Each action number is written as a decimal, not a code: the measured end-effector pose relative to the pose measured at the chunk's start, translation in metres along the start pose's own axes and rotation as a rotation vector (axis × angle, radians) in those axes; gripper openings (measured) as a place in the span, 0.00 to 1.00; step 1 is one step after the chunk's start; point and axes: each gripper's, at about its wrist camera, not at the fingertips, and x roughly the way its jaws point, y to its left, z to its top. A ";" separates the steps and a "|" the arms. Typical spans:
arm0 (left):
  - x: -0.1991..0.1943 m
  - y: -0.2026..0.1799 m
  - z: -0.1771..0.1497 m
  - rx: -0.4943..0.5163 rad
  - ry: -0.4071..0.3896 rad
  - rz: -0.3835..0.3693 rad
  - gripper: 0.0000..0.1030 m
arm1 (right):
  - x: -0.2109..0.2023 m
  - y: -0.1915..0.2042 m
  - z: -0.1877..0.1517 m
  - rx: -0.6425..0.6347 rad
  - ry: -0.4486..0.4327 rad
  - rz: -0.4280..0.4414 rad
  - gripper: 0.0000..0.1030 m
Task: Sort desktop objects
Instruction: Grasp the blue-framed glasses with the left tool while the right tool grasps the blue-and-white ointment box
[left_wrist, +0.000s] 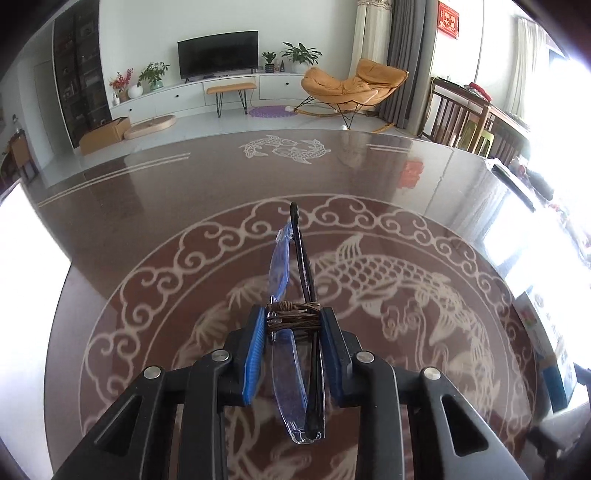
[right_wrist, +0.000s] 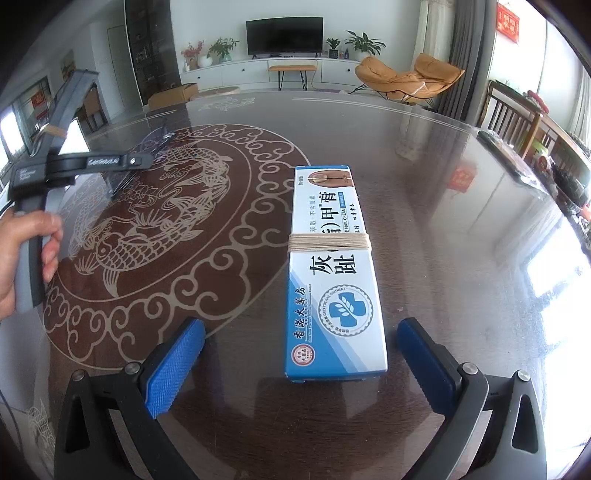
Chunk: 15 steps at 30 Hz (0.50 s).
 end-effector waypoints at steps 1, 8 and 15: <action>-0.012 -0.001 -0.015 -0.001 0.001 0.011 0.28 | 0.000 0.000 0.000 0.000 0.000 0.000 1.00; -0.095 -0.007 -0.117 -0.041 -0.001 0.058 0.36 | 0.000 0.000 0.000 0.000 0.000 0.000 1.00; -0.087 -0.017 -0.122 0.016 0.065 0.048 1.00 | 0.000 0.000 0.000 0.000 0.000 0.000 1.00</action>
